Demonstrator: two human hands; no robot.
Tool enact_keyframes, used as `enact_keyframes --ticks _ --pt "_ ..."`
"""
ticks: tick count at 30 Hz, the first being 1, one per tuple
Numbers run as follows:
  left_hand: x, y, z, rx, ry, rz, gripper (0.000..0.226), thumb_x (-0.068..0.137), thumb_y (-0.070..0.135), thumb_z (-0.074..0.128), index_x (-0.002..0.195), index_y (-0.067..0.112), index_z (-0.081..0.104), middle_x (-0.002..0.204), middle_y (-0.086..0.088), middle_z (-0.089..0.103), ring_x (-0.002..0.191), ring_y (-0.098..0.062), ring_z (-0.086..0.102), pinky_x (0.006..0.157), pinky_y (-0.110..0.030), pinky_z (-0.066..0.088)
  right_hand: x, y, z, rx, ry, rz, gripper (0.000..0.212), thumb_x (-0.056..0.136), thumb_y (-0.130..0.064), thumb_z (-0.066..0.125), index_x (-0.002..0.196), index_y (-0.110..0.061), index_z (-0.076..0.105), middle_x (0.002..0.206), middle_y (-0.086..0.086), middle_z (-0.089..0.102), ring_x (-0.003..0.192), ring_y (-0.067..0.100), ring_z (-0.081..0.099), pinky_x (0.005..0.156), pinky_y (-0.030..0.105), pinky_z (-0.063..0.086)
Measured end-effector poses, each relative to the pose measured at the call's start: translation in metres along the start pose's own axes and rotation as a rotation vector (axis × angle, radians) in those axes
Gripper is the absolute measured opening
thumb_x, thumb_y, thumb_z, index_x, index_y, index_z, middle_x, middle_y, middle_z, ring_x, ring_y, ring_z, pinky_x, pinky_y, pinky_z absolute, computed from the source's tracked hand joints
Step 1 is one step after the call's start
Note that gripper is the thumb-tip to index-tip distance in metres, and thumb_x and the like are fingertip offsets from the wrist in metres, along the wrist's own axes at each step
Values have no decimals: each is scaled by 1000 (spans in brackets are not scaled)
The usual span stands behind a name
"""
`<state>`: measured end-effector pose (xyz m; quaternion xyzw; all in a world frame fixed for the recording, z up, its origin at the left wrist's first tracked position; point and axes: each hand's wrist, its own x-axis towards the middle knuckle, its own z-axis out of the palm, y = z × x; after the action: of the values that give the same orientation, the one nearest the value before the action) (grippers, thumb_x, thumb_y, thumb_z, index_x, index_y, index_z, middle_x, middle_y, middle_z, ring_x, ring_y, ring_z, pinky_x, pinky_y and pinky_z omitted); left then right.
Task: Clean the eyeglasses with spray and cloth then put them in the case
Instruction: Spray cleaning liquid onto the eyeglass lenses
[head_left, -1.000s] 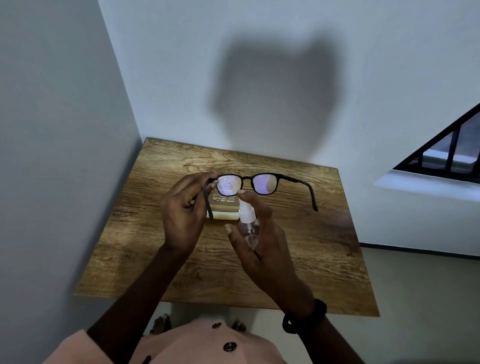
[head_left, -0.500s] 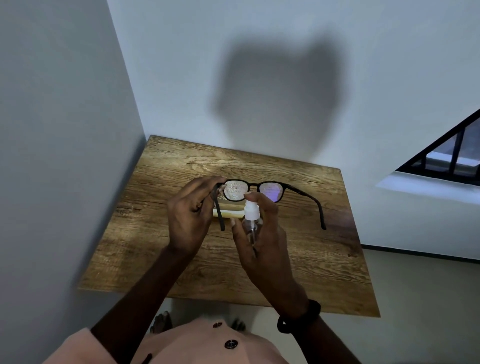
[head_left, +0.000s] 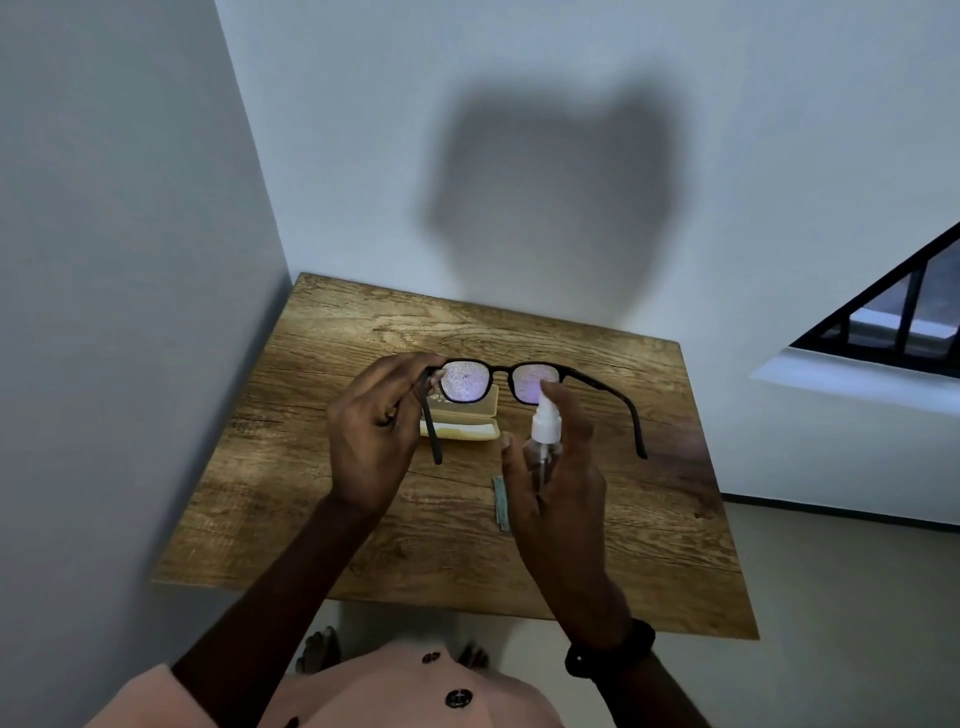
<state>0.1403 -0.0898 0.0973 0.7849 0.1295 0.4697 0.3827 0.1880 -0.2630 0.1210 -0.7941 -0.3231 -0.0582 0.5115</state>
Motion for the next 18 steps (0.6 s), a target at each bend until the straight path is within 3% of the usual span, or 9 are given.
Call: enact_keyframes --ticks 2,7,12,16,18 --pt "1 -1 0 -8 -2 -4 22 94 -6 69 114 1 76 109 -9 76 102 -20 73 84 -44 61 1 5 -4 -30 27 19 50 100 -21 61 140 -36 36 73 -2 58 57 12 59 51 36 53" --pt "1 -2 1 9 -9 11 23 93 -7 70 114 1 76 109 -9 76 102 -20 74 84 -43 61 1 10 -8 -62 7 30 50 100 -21 60 139 -37 34 71 -5 59 58 12 61 54 37 55" --pt "1 0 2 5 -17 4 22 93 -7 69 113 1 76 108 -8 76 102 -18 73 86 -39 61 4 12 -7 -56 1 14 43 101 -22 57 136 -35 35 79 0 62 60 11 62 53 32 53" --pt "1 1 1 8 -21 5 22 93 -6 69 113 1 76 109 -8 75 102 -17 73 87 -37 61 3 15 -5 -81 -2 -2 41 101 -20 58 133 -34 36 85 1 61 62 7 60 54 19 50" --pt "2 1 0 16 -20 8 22 94 -6 69 113 1 76 109 -9 75 102 -17 73 87 -36 61 2 15 -4 -87 10 5 41 101 -22 57 134 -34 36 85 2 61 63 7 61 54 20 51"
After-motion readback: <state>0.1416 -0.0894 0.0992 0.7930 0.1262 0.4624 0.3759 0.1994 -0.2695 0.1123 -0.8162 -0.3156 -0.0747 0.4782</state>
